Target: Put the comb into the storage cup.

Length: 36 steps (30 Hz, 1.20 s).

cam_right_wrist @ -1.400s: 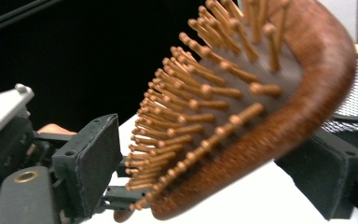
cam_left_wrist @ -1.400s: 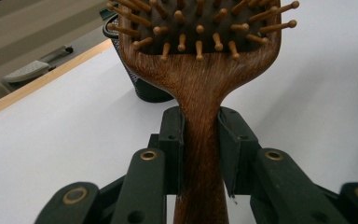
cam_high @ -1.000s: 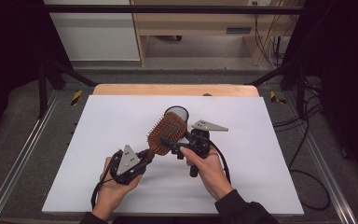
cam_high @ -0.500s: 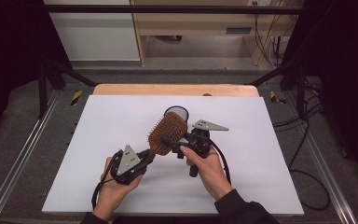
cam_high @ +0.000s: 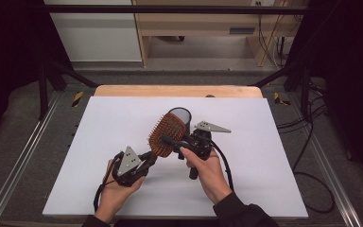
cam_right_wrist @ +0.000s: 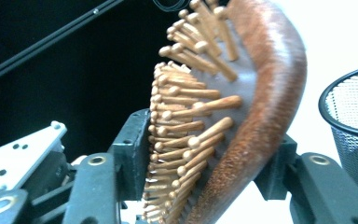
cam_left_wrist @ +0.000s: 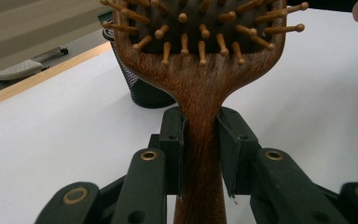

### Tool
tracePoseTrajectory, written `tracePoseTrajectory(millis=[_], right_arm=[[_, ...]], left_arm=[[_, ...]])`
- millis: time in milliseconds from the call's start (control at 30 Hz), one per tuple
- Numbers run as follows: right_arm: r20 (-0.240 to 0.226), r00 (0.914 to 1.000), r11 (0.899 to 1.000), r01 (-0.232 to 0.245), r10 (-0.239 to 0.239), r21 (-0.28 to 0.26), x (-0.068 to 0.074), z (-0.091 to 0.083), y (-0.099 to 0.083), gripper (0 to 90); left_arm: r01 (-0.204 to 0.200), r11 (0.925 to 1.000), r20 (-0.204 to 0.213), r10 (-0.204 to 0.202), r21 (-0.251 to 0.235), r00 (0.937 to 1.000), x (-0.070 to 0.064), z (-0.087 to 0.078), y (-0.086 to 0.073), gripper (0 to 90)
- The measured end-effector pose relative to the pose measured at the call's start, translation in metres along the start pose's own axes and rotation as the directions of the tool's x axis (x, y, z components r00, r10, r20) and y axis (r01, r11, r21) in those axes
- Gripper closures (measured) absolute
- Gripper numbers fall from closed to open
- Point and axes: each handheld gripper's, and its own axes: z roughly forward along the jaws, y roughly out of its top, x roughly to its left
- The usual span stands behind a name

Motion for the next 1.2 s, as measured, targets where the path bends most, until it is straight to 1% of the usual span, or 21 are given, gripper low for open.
tracePoseTrajectory(millis=[267, 433, 500, 567, 600, 633, 667, 700, 733, 767, 867, 933, 967, 1033, 1100, 1200], right_arm=[[0.008, 0.9999, 1.000, 0.015, -0.015, -0.002, 0.010, 0.004, 0.005, 53.6], [0.015, 0.9996, 1.000, 0.024, -0.024, -0.005, 0.016, 0.007, 0.011, 56.0], [0.016, 0.9996, 1.000, 0.024, -0.024, -0.001, 0.017, 0.008, 0.013, 56.2], [0.016, 0.9993, 0.999, 0.033, -0.033, 0.003, 0.018, 0.009, 0.016, 56.3], [0.021, 0.9991, 0.999, 0.038, -0.038, 0.003, 0.018, 0.009, 0.018, 56.3], [0.030, 0.9987, 0.999, 0.041, -0.041, 0.001, 0.019, 0.008, 0.023, 56.2], [0.030, 0.9987, 0.999, 0.041, -0.041, 0.001, 0.019, 0.008, 0.023, 56.2], [0.035, 0.9983, 0.999, 0.046, -0.046, -0.003, 0.018, 0.007, 0.026, 56.1], [0.055, 0.9968, 0.998, 0.058, -0.058, -0.011, 0.017, 0.004, 0.036, 55.9], [0.055, 0.9968, 0.998, 0.058, -0.058, -0.011, 0.017, 0.004, 0.036, 55.9], [0.083, 0.9944, 0.997, 0.068, -0.066, -0.030, 0.015, -0.001, 0.050, 55.8], [0.102, 0.9920, 0.996, 0.078, -0.073, -0.045, 0.014, -0.004, 0.059, 55.6], [0.113, 0.9910, 0.995, 0.078, -0.072, -0.055, 0.014, -0.006, 0.065, 55.5], [0.128, 0.9888, 0.994, 0.086, -0.077, -0.065, 0.013, -0.008, 0.072, 55.4], [0.139, 0.9868, 0.993, 0.095, -0.084, -0.073, 0.012, -0.009, 0.079, 55.2], [0.154, 0.9844, 0.990, 0.101, -0.085, -0.094, 0.012, -0.011, 0.088, 55.0]], left_arm=[[0.040, 0.9991, 0.002, -0.040, -0.016, 0.9992, 0.002, 0.001, 0.000, 72.6], [0.068, 0.9969, 0.008, -0.068, -0.039, 0.9977, 0.005, 0.000, 0.000, 72.6], [0.092, 0.9944, 0.009, -0.091, -0.052, 0.9958, 0.007, 0.000, -0.001, 72.0], [0.124, 0.9901, 0.017, -0.124, -0.065, 0.9922, 0.009, 0.000, -0.002, 69.9], [0.130, 0.9894, 0.018, -0.129, -0.064, 0.9915, 0.010, 0.001, -0.003, 67.9], [0.134, 0.9890, 0.016, -0.133, -0.062, 0.9909, 0.010, 0.000, -0.004, 58.6], [0.137, 0.9882, 0.011, -0.137, -0.068, 0.9905, 0.011, 0.000, -0.004, 58.6], [0.148, 0.9860, 0.003, -0.148, -0.077, 0.9890, 0.012, -0.002, -0.005, 54.3], [0.156, 0.9843, -0.001, -0.157, -0.083, 0.9876, 0.013, -0.004, -0.006, 44.8], [0.160, 0.9833, -0.008, -0.161, -0.087, 0.9869, 0.014, -0.005, -0.007, 44.8], [0.171, 0.9800, -0.034, -0.176, -0.101, 0.9839, 0.019, -0.014, -0.010, 36.7], [0.186, 0.9763, -0.064, -0.194, -0.110, 0.9789, 0.024, -0.022, -0.015, 30.7], [0.191, 0.9756, -0.071, -0.199, -0.108, 0.9774, 0.026, -0.025, -0.016, 28.4], [0.208, 0.9715, -0.087, -0.218, -0.113, 0.9720, 0.030, -0.031, -0.020, 24.0], [0.221, 0.9676, -0.108, -0.234, -0.123, 0.9663, 0.034, -0.036, -0.024, 19.7], [0.238, 0.9602, -0.144, -0.259, -0.146, 0.9552, 0.041, -0.043, -0.027, 12.5]])
